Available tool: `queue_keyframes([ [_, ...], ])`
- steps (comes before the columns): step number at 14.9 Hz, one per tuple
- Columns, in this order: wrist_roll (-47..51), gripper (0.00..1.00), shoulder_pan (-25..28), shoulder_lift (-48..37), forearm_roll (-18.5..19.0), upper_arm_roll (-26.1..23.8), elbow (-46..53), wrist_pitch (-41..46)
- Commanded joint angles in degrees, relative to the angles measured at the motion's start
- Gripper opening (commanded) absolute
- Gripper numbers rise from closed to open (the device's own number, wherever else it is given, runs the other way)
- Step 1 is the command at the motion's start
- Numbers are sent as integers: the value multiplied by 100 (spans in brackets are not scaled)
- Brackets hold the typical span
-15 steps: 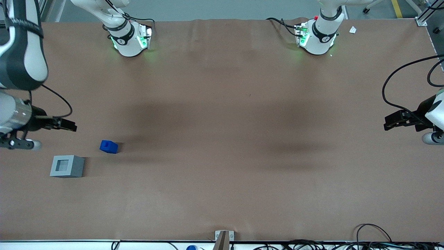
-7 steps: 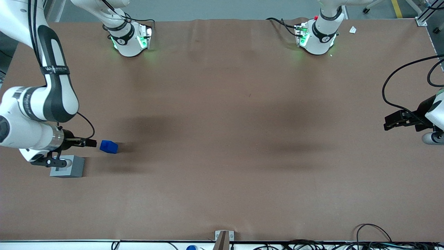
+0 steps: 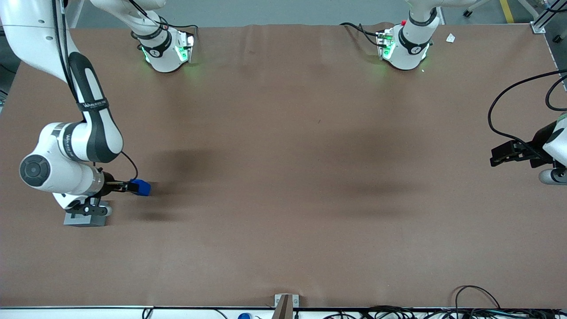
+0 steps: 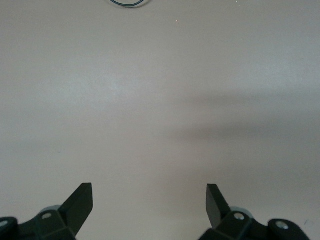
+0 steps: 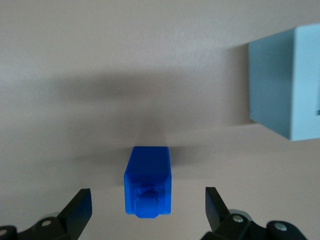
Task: Insert blue part into gray base with right arm
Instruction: 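Close the right gripper on the blue block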
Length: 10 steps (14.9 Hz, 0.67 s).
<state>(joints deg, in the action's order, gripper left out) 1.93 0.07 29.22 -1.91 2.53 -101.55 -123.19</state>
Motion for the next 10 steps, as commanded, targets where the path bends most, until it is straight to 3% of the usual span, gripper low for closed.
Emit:
queue_keyframes([
  [1,70,94,10,127,-266,-16,-66,-83],
  [5,53,79,54,216,-266,-16,-75,-56],
  [10,26,72,46,286,-266,-7,-75,-39],
])
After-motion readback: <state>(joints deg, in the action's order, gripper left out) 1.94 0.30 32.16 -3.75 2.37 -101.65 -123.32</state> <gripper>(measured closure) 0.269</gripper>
